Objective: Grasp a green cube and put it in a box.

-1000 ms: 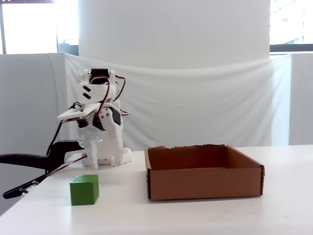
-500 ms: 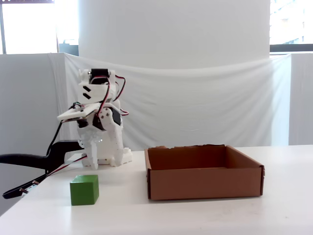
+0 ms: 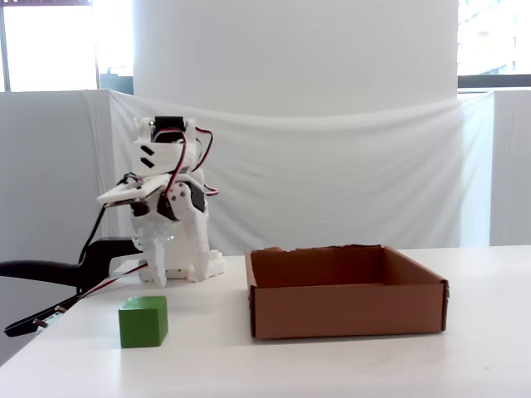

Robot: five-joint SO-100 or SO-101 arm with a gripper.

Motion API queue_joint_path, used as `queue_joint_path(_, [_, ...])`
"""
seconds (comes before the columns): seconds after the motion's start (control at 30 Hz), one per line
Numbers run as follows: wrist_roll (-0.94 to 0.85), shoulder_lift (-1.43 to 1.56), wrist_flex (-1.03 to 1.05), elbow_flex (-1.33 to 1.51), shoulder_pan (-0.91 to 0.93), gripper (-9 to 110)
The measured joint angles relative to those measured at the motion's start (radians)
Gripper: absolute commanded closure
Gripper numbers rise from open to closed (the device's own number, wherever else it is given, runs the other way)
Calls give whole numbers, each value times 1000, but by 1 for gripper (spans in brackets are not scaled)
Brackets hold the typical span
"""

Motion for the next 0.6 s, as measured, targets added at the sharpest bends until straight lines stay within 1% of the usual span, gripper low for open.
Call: queue_joint_path(0.6, [0, 0, 0, 0, -29, 81])
